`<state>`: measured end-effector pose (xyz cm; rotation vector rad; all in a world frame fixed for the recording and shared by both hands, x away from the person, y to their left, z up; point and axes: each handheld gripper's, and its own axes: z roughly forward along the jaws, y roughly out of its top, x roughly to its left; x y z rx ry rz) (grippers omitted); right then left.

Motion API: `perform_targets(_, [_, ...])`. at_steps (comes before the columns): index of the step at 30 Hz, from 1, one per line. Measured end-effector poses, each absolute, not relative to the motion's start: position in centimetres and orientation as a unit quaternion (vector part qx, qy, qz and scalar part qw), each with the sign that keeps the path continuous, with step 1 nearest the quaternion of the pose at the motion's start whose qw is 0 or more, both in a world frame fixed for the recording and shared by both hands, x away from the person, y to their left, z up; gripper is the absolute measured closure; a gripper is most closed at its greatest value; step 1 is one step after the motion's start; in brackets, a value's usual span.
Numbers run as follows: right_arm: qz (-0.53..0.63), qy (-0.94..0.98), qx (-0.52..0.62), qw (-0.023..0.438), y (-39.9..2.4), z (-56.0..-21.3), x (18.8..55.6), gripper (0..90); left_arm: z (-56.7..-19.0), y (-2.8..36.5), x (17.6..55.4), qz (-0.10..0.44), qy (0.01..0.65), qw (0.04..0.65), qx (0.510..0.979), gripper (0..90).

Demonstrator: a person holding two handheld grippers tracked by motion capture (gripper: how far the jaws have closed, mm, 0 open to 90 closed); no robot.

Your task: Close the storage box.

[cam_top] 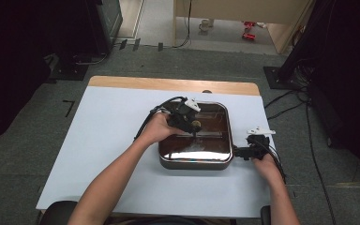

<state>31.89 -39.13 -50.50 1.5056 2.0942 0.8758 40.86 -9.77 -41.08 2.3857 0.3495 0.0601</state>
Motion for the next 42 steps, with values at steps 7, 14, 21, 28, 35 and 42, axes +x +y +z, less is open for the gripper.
perform_targets(7, [0.314, 0.752, 0.541, 0.207, -39.1, -50.5, 31.9, 0.0, -41.5, -9.9, 40.9, 0.016, 0.136, 0.367, 0.92, 59.3])
perform_targets(14, [0.314, 0.752, 0.541, 0.208, -39.1, -50.5, 31.9, 0.0, -41.6, -9.9, 41.0, 0.01, 0.141, 0.364, 0.921, 58.9])
perform_targets(21, [0.314, 0.753, 0.539, 0.209, -39.2, -50.5, 31.9, 0.0, -41.3, -9.4, 40.9, 0.009, 0.157, 0.388, 0.908, 52.3])
perform_targets(28, [0.314, 0.752, 0.54, 0.208, -39.1, -50.5, 31.9, 0.0, -40.3, -7.6, 40.7, 0.017, 0.173, 0.39, 0.904, 42.0])
perform_targets(35, [0.314, 0.752, 0.541, 0.208, -39.1, -50.5, 31.9, 0.0, -39.9, -5.2, 40.0, 0.025, 0.19, 0.405, 0.894, 37.5])
perform_targets(42, [0.314, 0.752, 0.54, 0.208, -39.1, -50.5, 31.9, 0.0, -39.9, -3.0, 38.8, 0.059, 0.203, 0.401, 0.891, 35.9])
